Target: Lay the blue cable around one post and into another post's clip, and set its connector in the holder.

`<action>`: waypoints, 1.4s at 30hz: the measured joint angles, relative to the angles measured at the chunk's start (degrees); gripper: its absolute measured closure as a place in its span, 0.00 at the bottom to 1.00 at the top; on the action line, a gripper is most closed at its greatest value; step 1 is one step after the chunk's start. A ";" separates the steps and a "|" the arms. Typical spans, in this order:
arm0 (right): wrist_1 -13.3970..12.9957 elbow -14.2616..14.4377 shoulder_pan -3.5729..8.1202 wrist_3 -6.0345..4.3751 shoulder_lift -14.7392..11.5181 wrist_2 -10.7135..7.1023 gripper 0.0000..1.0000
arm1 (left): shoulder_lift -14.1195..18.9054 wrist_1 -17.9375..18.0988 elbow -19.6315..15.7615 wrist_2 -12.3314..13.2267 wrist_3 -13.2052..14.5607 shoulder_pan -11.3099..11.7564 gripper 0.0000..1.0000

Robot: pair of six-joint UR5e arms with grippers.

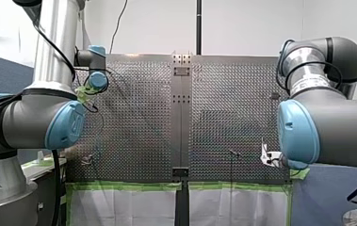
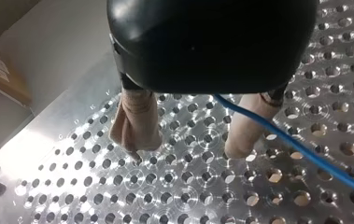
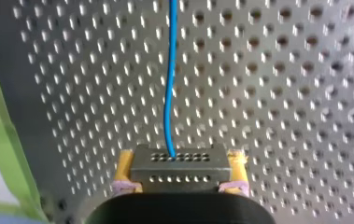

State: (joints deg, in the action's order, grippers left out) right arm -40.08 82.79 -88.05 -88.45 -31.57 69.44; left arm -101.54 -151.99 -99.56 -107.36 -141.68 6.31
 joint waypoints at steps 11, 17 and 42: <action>4.86 0.06 1.03 1.03 -4.58 2.16 1.00 | 0.00 0.01 0.00 0.08 0.00 0.16 0.01; 7.97 0.08 0.05 1.00 -7.70 1.96 1.00 | 0.00 -0.11 0.00 0.09 0.00 0.17 0.01; 21.10 5.26 -6.10 -1.62 -20.81 8.19 1.00 | -0.01 -0.21 0.00 0.09 0.00 0.86 0.01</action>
State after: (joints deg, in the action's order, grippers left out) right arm -18.98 88.05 -94.15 -90.07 -52.38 77.62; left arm -101.54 -152.20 -99.56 -107.27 -141.68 7.17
